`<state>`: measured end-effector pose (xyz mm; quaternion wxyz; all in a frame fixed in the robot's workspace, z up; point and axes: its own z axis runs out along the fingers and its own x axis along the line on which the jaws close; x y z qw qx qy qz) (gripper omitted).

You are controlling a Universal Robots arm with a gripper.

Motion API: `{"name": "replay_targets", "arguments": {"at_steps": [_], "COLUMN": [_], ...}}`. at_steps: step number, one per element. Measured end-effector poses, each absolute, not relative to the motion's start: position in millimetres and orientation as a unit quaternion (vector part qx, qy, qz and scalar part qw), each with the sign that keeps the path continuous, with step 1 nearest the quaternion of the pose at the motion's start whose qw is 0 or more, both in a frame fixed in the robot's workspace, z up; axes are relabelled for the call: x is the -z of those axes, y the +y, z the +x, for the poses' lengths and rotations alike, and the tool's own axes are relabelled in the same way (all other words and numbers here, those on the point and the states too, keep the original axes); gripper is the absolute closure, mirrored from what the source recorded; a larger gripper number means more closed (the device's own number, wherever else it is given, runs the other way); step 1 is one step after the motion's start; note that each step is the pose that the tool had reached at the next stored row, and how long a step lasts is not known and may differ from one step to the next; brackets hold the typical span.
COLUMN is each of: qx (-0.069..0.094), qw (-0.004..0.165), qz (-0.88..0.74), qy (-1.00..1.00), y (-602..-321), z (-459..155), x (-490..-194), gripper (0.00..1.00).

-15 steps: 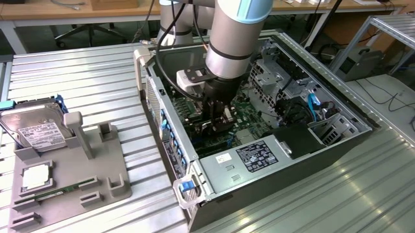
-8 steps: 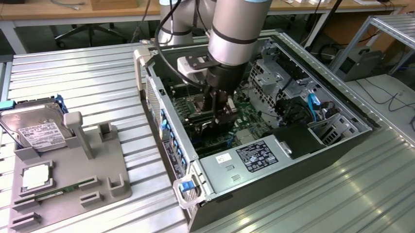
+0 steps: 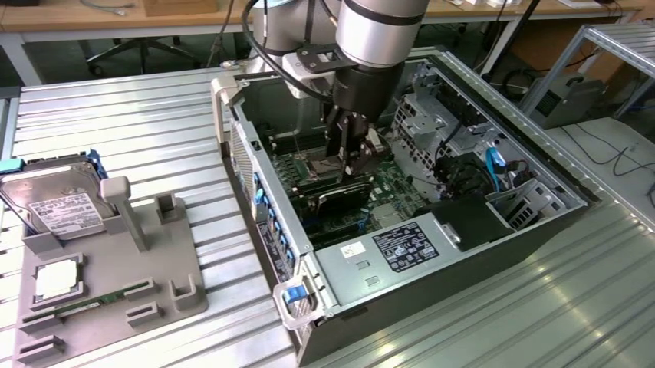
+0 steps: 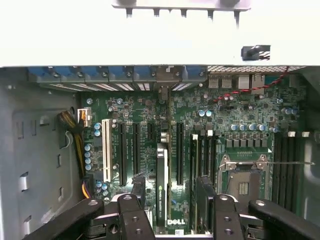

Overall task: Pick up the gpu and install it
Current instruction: 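Insert the gpu into the slot, then press down on the gpu until it lock into place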

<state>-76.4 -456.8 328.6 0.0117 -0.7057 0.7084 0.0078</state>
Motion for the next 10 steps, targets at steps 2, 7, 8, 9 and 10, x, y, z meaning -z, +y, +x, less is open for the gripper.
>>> {"name": "replay_targets", "arguments": {"at_steps": [2,7,8,9,10], "qx": [-0.008,-0.008,-0.008,-0.008,-0.008], "qw": [0.012,0.012,0.012,0.012,0.012], "qz": [-0.706,-0.706,-0.706,-0.706,-0.706], "qy": [0.708,0.708,0.708,0.708,0.708], "y": [-456.8,-456.8,-456.8,-456.8,-456.8], "z": [-76.4,-76.4,-76.4,-76.4,-76.4], "x": [-328.9,-329.0,-329.0,-329.0,-329.0], "gripper": [0.46,0.46,0.46,0.46,0.46]}}
